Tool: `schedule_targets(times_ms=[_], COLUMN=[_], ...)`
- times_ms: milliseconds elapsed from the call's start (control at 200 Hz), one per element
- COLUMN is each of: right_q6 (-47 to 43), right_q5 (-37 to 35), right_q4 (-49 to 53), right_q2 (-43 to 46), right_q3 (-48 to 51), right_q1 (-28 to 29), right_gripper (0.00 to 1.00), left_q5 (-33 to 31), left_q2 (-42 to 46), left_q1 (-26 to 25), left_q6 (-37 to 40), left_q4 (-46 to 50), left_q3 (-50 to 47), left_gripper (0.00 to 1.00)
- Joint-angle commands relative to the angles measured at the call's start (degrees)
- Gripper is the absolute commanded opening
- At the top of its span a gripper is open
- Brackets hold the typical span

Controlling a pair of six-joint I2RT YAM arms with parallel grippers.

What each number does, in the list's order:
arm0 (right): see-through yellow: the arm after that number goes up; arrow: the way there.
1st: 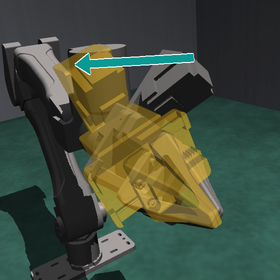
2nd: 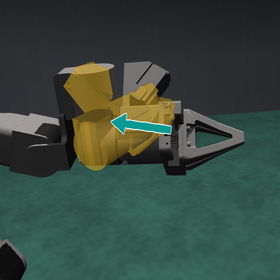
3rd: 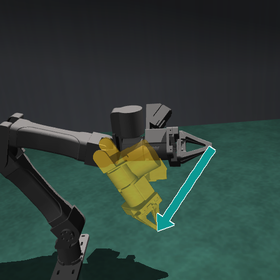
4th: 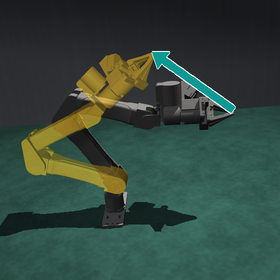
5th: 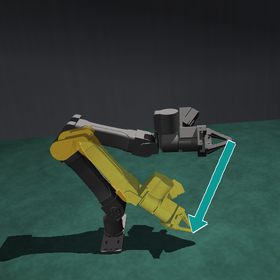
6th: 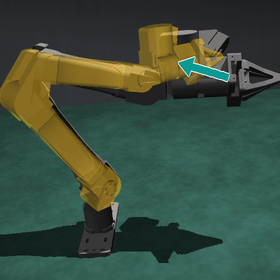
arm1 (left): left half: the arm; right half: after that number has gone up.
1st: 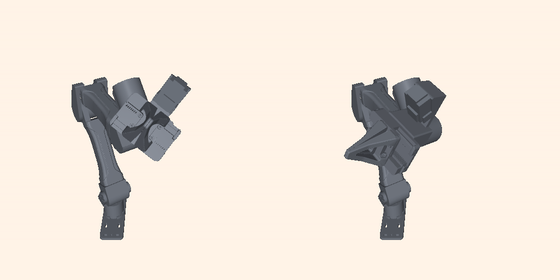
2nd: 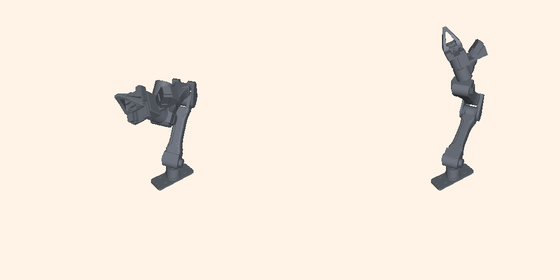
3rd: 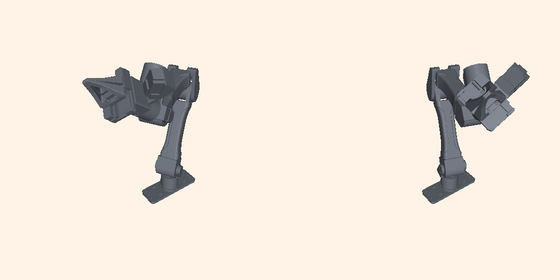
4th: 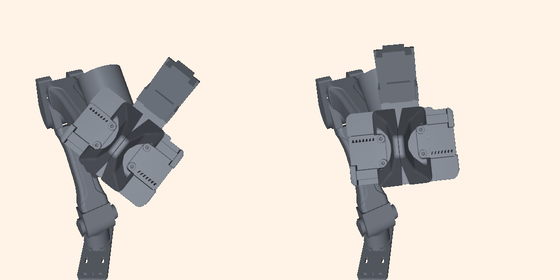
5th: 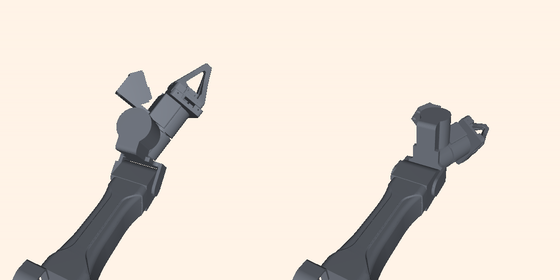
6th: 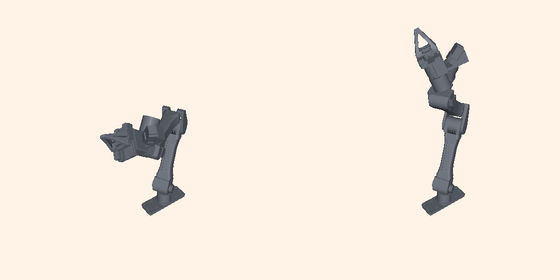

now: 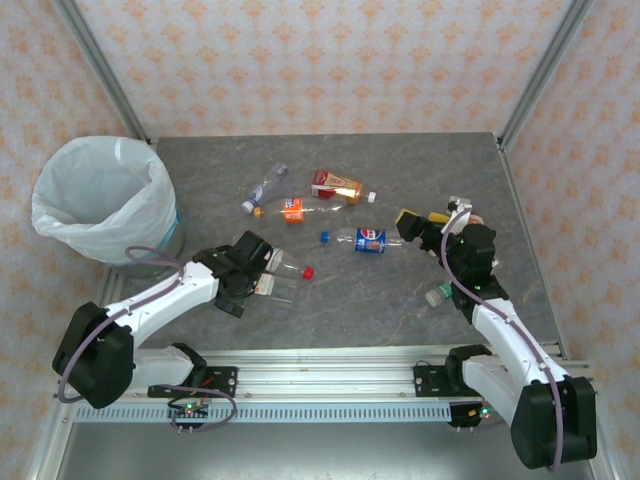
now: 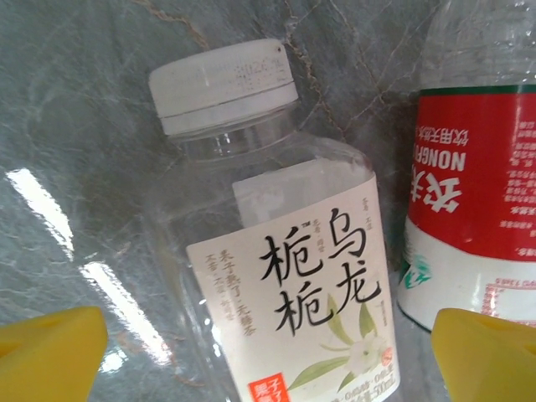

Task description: Put the plastic bottles in the bin

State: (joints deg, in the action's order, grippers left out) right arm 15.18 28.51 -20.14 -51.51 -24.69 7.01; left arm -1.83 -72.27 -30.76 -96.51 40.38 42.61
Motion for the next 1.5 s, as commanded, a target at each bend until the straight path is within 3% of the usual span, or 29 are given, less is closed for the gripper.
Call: schedule_targets(times_ms=[0,295,425,841,1041,1196,1366,1491], right_q6=[-0.33,-0.08,0.28,0.26,0.58,1.14,2.02,2.63], right_q5=[0.32,0.15,0.66,1.11,0.77,0.18,-0.18,-0.47], right_q4=[-0.60,-0.41,-0.34,0.61,0.37,-0.29,-1.03,-1.61], right_q2=[0.71,0.63,0.71,0.71,0.71,0.62,0.60,0.62], right_q3=[0.39,0.71,0.28,-0.63,-0.80,-0.63,-0.62,-0.61], right_q1=[0.38,0.46,0.55,0.99,1.08,1.08,1.08,1.08], right_gripper=[0.99,0.99,0.99,0.99,0.99,0.99,0.99,0.99], left_q5=[-2.91,-2.81,-2.06,-3.27,-5.87,-6.19,-7.95,-10.17], left_q2=[-1.67,-7.09,-10.86,-13.65,-11.29,-9.13,-5.30,-0.68], left_q1=[-0.35,-0.39,-0.36,-0.39,-0.36,-0.36,-0.36,-0.40], left_q6=[-3.42,-3.80,-0.18,2.30,5.99,10.07,14.93,20.28], left_q4=[-1.36,-2.31,-2.28,-0.40,2.63,1.57,0.60,0.26], left_q3=[0.48,1.11,2.90,3.53,4.93,4.63,3.55,2.50], left_gripper=[1.00,1.00,0.96,0.63,0.59,0.37,0.31,0.15])
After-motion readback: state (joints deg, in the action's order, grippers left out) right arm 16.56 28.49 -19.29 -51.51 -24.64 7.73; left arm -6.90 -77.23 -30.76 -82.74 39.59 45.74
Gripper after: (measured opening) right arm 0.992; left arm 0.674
